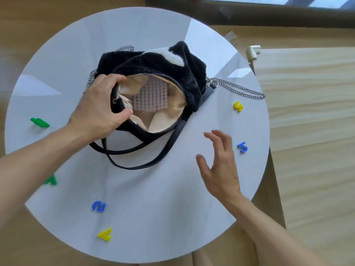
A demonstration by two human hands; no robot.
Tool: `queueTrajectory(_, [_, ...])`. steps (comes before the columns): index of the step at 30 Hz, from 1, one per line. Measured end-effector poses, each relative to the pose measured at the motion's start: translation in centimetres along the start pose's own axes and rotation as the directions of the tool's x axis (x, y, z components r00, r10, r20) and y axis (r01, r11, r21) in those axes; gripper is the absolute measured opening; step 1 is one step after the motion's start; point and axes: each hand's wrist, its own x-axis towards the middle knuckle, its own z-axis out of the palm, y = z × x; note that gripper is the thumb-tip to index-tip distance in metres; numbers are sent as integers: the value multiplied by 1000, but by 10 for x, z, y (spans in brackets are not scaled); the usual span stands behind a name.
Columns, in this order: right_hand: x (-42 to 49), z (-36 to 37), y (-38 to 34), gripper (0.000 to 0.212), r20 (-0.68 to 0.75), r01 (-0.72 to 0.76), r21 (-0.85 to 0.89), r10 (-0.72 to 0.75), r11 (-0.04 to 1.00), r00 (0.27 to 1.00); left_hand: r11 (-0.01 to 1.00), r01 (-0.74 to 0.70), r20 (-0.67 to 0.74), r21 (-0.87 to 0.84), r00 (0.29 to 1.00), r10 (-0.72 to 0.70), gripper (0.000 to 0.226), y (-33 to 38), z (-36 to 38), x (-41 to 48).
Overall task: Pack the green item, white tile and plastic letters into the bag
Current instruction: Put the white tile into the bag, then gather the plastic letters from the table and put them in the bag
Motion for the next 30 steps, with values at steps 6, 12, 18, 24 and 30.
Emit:
queueTrajectory(6, [0, -45, 105, 66, -63, -354, -245, 350, 903, 935, 999, 17, 18, 32, 1000, -17, 66, -2, 4, 2])
queueTrajectory(12, [18, -30, 135, 60, 22, -301, -345, 328, 889, 944, 997, -10, 21, 71, 1000, 8, 67, -7, 13, 0])
queueTrajectory(18, [37, -17, 140, 27, 12, -276, -291, 292, 916, 956, 991, -75, 33, 112, 997, 72, 56, -10, 14, -8])
queueTrajectory(24, [23, -24, 129, 22, 21, -209, -151, 214, 966, 977, 992, -73, -13, 105, 997, 74, 43, -3, 2, -26])
queueTrajectory(30, [-36, -17, 129, 28, 190, -86, -247, 136, 965, 972, 992, 95, -308, 77, 949, -67, 29, -27, -2, -92])
